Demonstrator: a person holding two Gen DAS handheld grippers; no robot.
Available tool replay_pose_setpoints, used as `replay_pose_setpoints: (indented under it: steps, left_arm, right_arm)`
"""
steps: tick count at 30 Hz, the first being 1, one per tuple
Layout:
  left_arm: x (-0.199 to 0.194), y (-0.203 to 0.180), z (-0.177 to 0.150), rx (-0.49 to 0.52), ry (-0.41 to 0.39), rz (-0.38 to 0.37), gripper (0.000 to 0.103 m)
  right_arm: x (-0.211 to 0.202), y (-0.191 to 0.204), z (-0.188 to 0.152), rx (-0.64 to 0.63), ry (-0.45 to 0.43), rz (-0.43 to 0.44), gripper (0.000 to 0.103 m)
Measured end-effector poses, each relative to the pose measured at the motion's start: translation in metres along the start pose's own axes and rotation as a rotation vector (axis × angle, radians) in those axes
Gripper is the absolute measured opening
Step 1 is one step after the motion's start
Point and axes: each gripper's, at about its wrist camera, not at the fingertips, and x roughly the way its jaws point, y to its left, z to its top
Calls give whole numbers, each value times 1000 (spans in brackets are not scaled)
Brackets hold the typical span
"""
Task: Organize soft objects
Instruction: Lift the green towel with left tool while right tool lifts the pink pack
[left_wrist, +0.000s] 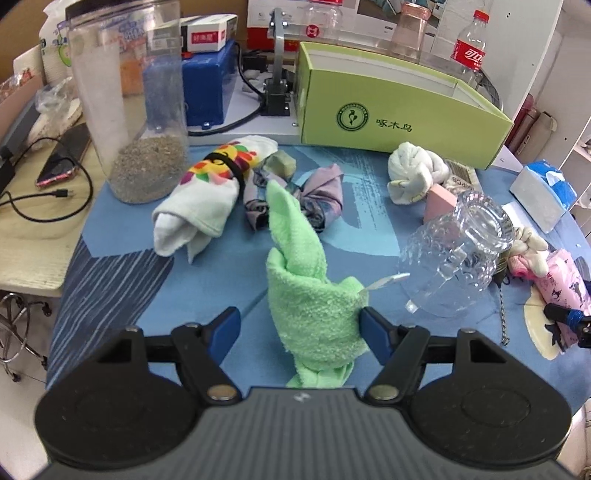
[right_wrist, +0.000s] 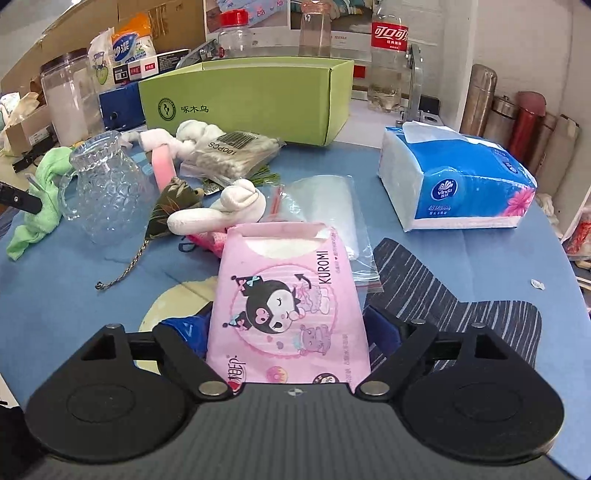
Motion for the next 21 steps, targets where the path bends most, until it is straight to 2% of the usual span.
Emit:
replay_pose_setpoints:
  steps: [4,11,16,18,20,21]
  left_arm:
    - [14,-9,5,14,18,-15,72]
    - [34,-14,6,65,19,93,72]
    - [29,-8,0,81,10,92,69]
    - [27,-7,-1,79,4,88,64]
    - [23,-6,-1,70,2,72,48]
    - [21,-5,-1,66,3,63,45]
  right_arm:
    - [2,3,1,11,13,-11,74]
    - [6,3,6,21,37,-26,78]
    - [7,2,5,15,33,-24,80]
    - [7,2,5,16,29,-24,81]
    - [7,1,6,18,31,-20,79]
    - [6,2,5,18,28,-23,77]
